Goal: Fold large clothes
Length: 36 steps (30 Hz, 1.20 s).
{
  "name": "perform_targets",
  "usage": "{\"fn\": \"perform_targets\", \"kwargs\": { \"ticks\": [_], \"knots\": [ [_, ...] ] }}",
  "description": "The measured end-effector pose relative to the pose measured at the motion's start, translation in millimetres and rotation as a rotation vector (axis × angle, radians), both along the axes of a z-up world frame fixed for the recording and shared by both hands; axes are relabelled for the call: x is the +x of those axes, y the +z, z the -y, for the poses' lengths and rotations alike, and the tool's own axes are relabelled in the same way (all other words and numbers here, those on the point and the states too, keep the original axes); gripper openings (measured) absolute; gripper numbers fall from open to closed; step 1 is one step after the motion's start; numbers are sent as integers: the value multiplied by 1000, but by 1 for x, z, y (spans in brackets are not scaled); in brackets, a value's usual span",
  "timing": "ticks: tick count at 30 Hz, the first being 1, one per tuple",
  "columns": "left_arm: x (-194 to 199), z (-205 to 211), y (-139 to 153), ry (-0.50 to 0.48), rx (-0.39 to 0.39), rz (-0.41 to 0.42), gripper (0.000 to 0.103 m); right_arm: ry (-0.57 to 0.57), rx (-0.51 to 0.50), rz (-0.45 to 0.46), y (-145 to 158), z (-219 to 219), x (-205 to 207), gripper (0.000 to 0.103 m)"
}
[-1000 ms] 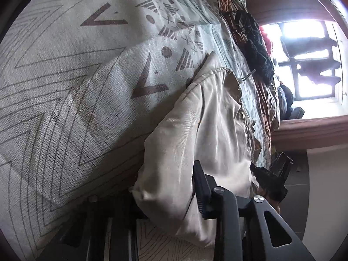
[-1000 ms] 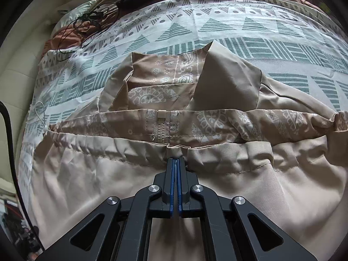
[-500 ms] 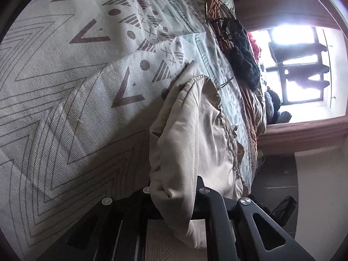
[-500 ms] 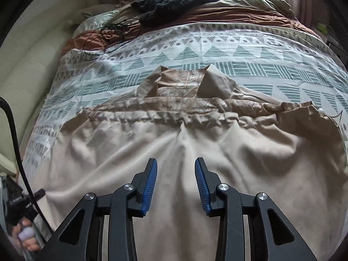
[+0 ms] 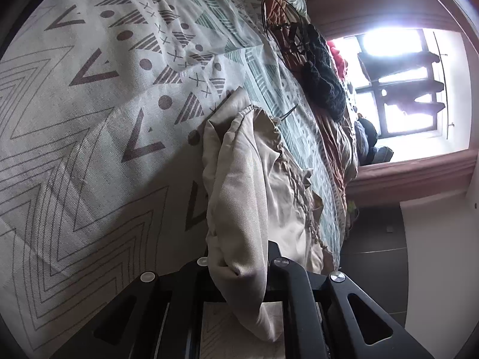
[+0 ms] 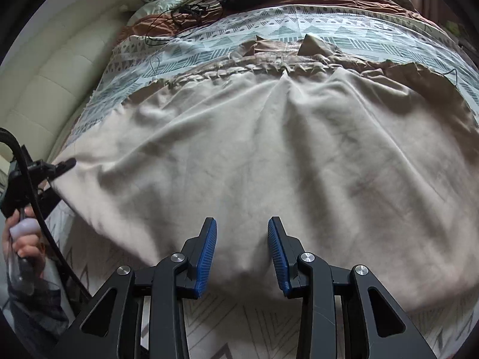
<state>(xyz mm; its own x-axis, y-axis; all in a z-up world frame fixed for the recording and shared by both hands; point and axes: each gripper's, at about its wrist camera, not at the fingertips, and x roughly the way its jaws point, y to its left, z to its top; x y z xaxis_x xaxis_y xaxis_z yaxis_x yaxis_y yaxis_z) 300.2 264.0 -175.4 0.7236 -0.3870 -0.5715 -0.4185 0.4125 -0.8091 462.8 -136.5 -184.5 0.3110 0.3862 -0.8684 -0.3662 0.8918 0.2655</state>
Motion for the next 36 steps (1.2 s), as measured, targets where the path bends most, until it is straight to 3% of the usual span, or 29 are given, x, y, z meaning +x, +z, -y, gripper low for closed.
{"fn": "perform_targets", "kwargs": {
  "ticks": [3,7,12,20,26,28,31,36],
  "knots": [
    [4,2,1,-1,6,-2,10,3,-74,17,-24,-8,-11,36],
    [7,2,2,5,9,-7,10,-10,-86,53,-25,-12,-5,36],
    [6,0,-1,11,5,-16,10,-58,0,0,-24,-7,32,34],
    [1,-3,-8,26,-11,-29,10,-91,16,-50,-26,-20,101,33],
    [2,-3,-5,21,-32,-14,10,-131,26,-80,-24,-23,135,21],
    [4,-2,0,12,-39,4,10,-157,68,-98,-12,-12,132,21],
    [8,0,9,-6,-47,35,10,-130,92,-38,14,0,112,21],
    [19,6,27,-26,-100,107,10,-103,129,-65,22,19,71,21]
  ]
}}
